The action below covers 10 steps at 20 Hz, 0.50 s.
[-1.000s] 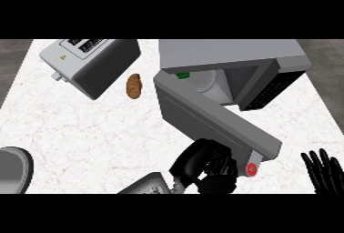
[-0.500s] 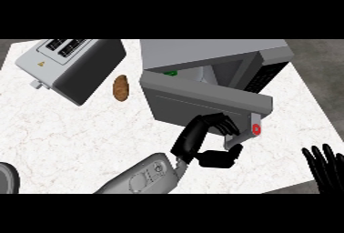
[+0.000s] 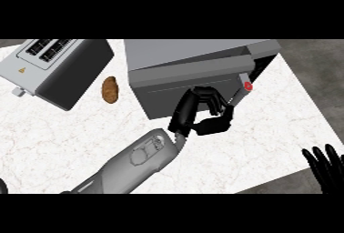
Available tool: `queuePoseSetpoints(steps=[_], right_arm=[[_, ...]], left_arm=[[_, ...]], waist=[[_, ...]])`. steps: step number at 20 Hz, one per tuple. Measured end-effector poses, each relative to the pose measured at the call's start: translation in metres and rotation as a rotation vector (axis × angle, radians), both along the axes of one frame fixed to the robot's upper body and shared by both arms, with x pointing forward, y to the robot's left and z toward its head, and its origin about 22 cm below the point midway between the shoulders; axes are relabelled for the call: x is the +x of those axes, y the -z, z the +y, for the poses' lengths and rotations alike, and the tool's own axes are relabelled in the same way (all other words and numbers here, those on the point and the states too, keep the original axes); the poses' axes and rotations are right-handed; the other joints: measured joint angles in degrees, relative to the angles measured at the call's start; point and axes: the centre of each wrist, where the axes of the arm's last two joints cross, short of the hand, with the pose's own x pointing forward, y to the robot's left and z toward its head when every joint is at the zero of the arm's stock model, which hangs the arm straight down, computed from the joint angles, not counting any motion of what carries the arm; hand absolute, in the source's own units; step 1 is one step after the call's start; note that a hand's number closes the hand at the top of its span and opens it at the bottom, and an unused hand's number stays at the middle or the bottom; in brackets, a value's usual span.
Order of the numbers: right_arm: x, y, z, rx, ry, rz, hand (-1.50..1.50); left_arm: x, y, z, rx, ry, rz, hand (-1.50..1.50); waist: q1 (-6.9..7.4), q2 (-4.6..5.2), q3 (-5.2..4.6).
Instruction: Pick up the milk, place it into the microwave and close the microwave
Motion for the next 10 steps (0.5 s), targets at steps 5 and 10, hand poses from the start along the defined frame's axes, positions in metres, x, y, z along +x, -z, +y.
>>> queuePoseSetpoints(steps=[5,10], right_arm=[[-0.001,-0.009,0.0,0.013,-0.032,-0.004,-1.5],[-0.001,-0.018,-0.002,0.019,-0.048,-0.016,-1.5]], left_arm=[[0.015,-0.008,0.002,-0.054,-0.039,-0.005,1.5],[0.015,-0.005,0.005,-0.094,-0.068,-0.017,1.5]], waist=[[-1.67,0.45,0.04],[-2.61,0.38,0.07]])
